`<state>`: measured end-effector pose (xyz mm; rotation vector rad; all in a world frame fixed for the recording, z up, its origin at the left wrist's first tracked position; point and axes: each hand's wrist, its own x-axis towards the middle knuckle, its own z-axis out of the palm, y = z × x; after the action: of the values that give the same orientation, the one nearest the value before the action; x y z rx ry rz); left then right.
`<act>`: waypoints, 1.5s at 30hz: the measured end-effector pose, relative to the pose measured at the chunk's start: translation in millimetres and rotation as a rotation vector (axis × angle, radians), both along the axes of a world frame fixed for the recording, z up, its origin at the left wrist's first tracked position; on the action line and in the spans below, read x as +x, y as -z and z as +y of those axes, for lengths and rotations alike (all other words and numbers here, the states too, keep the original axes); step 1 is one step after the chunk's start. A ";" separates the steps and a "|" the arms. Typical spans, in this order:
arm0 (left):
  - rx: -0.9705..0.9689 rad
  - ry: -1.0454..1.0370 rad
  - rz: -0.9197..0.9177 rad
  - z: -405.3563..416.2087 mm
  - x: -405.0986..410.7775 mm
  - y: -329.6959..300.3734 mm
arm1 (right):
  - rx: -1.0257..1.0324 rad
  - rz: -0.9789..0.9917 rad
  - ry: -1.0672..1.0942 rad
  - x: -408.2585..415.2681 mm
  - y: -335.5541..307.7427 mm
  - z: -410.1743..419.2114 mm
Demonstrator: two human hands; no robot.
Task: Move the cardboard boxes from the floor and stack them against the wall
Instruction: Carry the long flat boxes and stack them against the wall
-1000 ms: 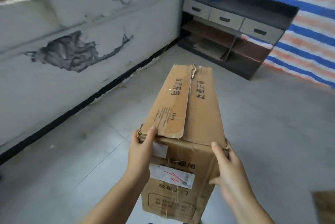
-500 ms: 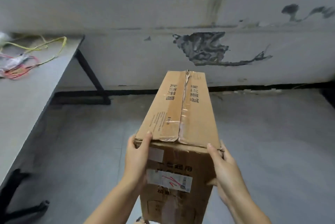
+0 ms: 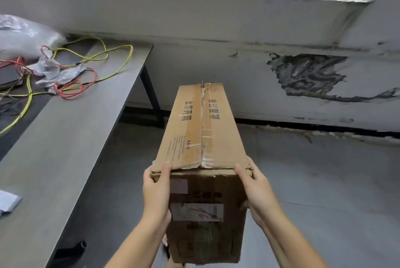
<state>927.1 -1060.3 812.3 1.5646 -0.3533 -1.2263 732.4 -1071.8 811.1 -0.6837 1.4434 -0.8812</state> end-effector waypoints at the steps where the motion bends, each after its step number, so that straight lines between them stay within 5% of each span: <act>1: 0.009 0.014 -0.007 -16.5 17.9 7.8 | 0.013 0.005 -0.001 15.7 6.1 -13.4; 8: 0.075 0.051 -0.042 -107.2 100.5 75.2 | 0.134 -0.021 0.015 97.7 71.8 -92.4; 18: 0.220 -0.015 -0.096 -130.9 137.0 236.5 | 0.182 0.049 -0.099 137.6 242.9 -123.7; 26: 0.486 -0.042 0.216 -133.5 148.1 311.7 | 0.393 0.059 -0.193 165.9 332.3 -129.2; 36: 0.532 0.019 0.153 -145.2 171.1 347.5 | 0.428 0.212 -0.431 180.5 359.8 -183.8; 45: 0.548 0.187 -0.082 -157.6 171.4 269.4 | 0.401 0.202 -0.432 145.5 254.5 -168.9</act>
<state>1098.5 -1217.9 542.9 2.0901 -0.2280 -1.4887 877.9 -1240.7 556.6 -0.7521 1.5125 -0.1825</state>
